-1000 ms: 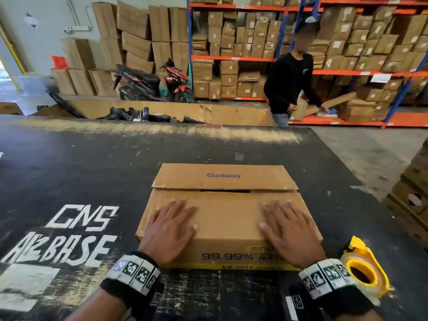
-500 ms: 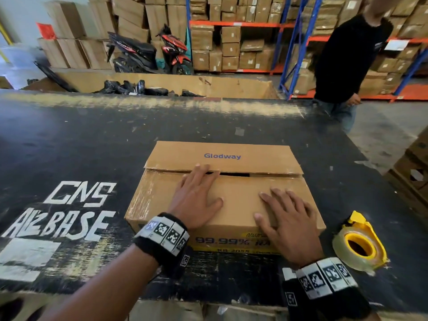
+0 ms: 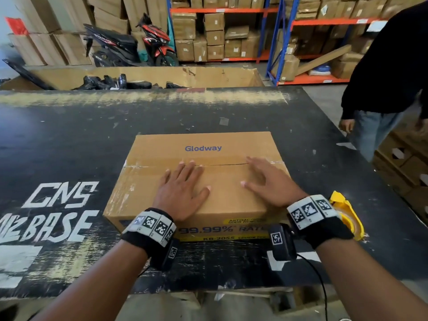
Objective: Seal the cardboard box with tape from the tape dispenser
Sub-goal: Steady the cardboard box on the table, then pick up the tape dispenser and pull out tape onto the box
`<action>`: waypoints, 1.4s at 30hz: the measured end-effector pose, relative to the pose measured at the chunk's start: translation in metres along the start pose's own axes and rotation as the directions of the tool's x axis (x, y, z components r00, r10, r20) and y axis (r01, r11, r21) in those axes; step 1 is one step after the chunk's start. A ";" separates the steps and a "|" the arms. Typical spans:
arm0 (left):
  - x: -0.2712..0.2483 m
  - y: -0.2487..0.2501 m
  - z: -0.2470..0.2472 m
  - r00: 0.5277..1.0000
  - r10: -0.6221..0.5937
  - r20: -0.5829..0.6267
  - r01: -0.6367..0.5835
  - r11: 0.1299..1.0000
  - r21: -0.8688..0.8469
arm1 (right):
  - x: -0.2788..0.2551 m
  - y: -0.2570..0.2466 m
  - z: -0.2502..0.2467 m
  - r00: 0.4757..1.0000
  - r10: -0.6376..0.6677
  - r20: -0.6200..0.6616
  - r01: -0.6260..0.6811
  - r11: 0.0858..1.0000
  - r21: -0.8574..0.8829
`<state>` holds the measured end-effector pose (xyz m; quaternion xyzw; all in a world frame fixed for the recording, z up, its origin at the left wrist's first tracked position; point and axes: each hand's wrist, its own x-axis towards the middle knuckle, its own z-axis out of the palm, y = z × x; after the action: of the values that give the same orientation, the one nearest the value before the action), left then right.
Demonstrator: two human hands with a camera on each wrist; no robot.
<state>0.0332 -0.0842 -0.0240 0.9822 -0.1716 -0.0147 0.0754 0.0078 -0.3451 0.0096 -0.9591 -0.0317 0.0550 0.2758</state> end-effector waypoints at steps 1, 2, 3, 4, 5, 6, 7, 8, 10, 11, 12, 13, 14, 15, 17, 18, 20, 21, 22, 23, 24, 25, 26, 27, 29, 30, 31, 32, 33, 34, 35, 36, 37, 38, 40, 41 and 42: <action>0.000 -0.001 0.000 1.000 0.004 0.000 -0.004 1.000 -0.004 | -0.007 0.013 -0.009 0.994 0.012 -0.106 -0.003 0.997 0.080; 0.001 -0.003 0.001 1.000 0.007 -0.002 -0.007 1.000 -0.006 | -0.015 0.030 -0.018 0.970 0.062 -0.234 -0.034 0.992 0.124; 0.001 -0.004 0.002 1.000 0.012 -0.004 -0.012 1.000 -0.006 | -0.025 0.050 -0.025 0.926 0.147 -0.349 -0.108 0.986 0.129; 0.002 -0.004 0.003 1.000 0.017 -0.007 -0.017 1.000 -0.005 | -0.036 0.074 -0.031 0.867 0.249 -0.431 -0.211 0.968 0.134; 0.002 -0.005 0.003 1.000 0.020 -0.011 -0.020 1.000 -0.004 | -0.048 0.096 -0.036 0.808 0.360 -0.467 -0.335 0.932 0.139; 0.002 -0.007 0.004 1.000 0.019 -0.012 -0.019 1.000 -0.005 | -0.057 0.121 -0.036 0.756 0.460 -0.466 -0.450 0.882 0.140; 0.002 -0.007 0.004 1.000 0.020 -0.012 -0.020 1.000 -0.008 | -0.066 0.143 -0.036 0.712 0.555 -0.430 -0.562 0.818 0.125; 0.003 -0.007 0.004 1.000 0.018 -0.011 -0.019 1.000 -0.010 | -0.072 0.165 -0.033 0.687 0.625 -0.370 -0.641 0.762 0.097; 0.004 -0.007 0.005 1.000 0.014 -0.010 -0.014 1.000 -0.014 | -0.079 0.201 -0.021 0.673 0.706 -0.220 -0.721 0.693 0.018; 0.005 -0.007 0.005 1.000 0.012 -0.007 -0.012 1.000 -0.013 | -0.080 0.213 -0.016 0.668 0.725 -0.166 -0.737 0.676 -0.015; 0.005 -0.007 0.005 1.000 0.009 -0.007 -0.009 1.000 -0.012 | -0.079 0.224 -0.011 0.667 0.730 -0.148 -0.740 0.673 -0.016; 0.005 -0.007 0.006 1.000 0.005 -0.010 -0.005 1.000 -0.009 | -0.078 0.233 -0.008 0.661 0.735 -0.150 -0.742 0.670 0.010; 0.005 -0.007 0.007 1.000 0.000 -0.014 -0.001 1.000 -0.007 | -0.076 0.239 -0.007 0.654 0.739 -0.163 -0.743 0.668 0.048; 0.005 -0.007 0.006 1.000 -0.003 -0.018 0.003 1.000 -0.005 | -0.074 0.242 -0.007 0.643 0.747 -0.170 -0.745 0.661 0.086; 0.005 -0.005 0.005 1.000 -0.009 -0.017 0.009 1.000 -0.011 | -0.072 0.251 -0.007 0.652 0.739 -0.171 -0.728 0.673 0.132; 0.005 -0.004 0.004 1.000 -0.012 -0.014 0.012 1.000 -0.018 | -0.072 0.254 -0.008 0.670 0.723 -0.167 -0.710 0.690 0.140; 0.005 -0.002 0.003 1.000 -0.013 -0.017 0.012 1.000 -0.024 | -0.072 0.257 -0.008 0.703 0.695 -0.148 -0.678 0.719 0.155; 0.004 -0.003 0.002 1.000 -0.011 -0.021 0.011 1.000 -0.021 | -0.073 0.256 -0.007 0.723 0.679 -0.126 -0.663 0.734 0.150; 0.004 -0.002 0.002 1.000 -0.010 -0.023 0.009 1.000 -0.018 | -0.073 0.257 -0.006 0.747 0.656 -0.109 -0.642 0.754 0.137; 0.004 -0.002 0.002 1.000 -0.012 -0.025 0.011 1.000 -0.018 | -0.073 0.257 -0.004 0.764 0.638 -0.096 -0.628 0.769 0.119; 0.004 -0.002 0.002 1.000 -0.017 -0.027 0.016 1.000 -0.021 | -0.073 0.258 -0.003 0.777 0.623 -0.088 -0.617 0.782 0.092; 0.004 -0.002 0.002 0.999 -0.024 -0.030 0.023 0.999 -0.024 | -0.073 0.258 -0.002 0.780 0.620 -0.086 -0.616 0.785 0.065; 0.004 -0.002 0.002 0.999 -0.032 -0.033 0.031 0.999 -0.027 | -0.072 0.259 -0.001 0.785 0.613 -0.091 -0.612 0.790 0.043; 0.003 -0.001 0.002 0.999 -0.036 -0.034 0.035 0.999 -0.028 | -0.072 0.259 0.000 0.785 0.612 -0.095 -0.612 0.790 0.039; 0.004 0.000 0.001 0.999 -0.041 -0.027 0.040 0.999 -0.028 | -0.075 0.259 -0.002 0.783 0.611 -0.112 -0.605 0.791 0.086; 0.004 0.001 0.001 0.999 -0.044 -0.023 0.044 0.999 -0.026 | -0.077 0.258 -0.005 0.783 0.607 -0.133 -0.594 0.794 0.128; 0.004 0.001 0.000 0.999 -0.047 -0.020 0.046 0.999 -0.024 | -0.079 0.257 -0.011 0.780 0.607 -0.155 -0.583 0.794 0.175; 0.004 0.002 0.000 0.999 -0.049 -0.018 0.049 0.999 -0.023 | -0.082 0.255 -0.020 0.778 0.601 -0.183 -0.562 0.796 0.226; 0.003 0.003 0.000 0.999 -0.051 -0.016 0.051 0.998 -0.023 | -0.083 0.253 -0.029 0.773 0.599 -0.208 -0.536 0.793 0.289; 0.003 0.003 0.000 0.998 -0.053 -0.017 0.052 0.998 -0.025 | -0.082 0.249 -0.041 0.768 0.598 -0.231 -0.498 0.783 0.372; 0.002 0.004 0.000 0.998 -0.054 -0.019 0.054 0.998 -0.028 | -0.079 0.242 -0.053 0.767 0.590 -0.252 -0.437 0.767 0.469; 0.002 0.004 -0.001 0.998 -0.056 -0.020 0.056 0.998 -0.031 | -0.074 0.230 -0.067 0.777 0.566 -0.274 -0.352 0.753 0.556; 0.003 0.004 0.000 0.998 -0.058 -0.019 0.057 0.998 -0.033 | -0.066 0.215 -0.080 0.804 0.515 -0.297 -0.264 0.757 0.598; 0.003 0.004 0.000 0.998 -0.060 -0.017 0.059 0.998 -0.034 | -0.058 0.197 -0.093 0.842 0.435 -0.320 -0.182 0.786 0.591; 0.004 0.004 0.001 0.998 -0.059 -0.016 0.058 0.998 -0.036 | -0.035 0.153 -0.113 0.915 0.214 -0.343 -0.029 0.881 0.472; 0.004 0.004 0.001 0.998 -0.056 -0.016 0.055 0.998 -0.038 | -0.020 0.128 -0.118 0.936 0.098 -0.338 0.055 0.908 0.416; 0.003 0.004 0.000 0.998 -0.054 -0.015 0.053 0.998 -0.043 | -0.003 0.103 -0.118 0.946 -0.009 -0.324 0.140 0.913 0.383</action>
<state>0.0351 -0.0892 -0.0239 0.9847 -0.1442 -0.0123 0.0971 0.0221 -0.4946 0.0547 -0.8765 -0.0123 -0.1044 0.4697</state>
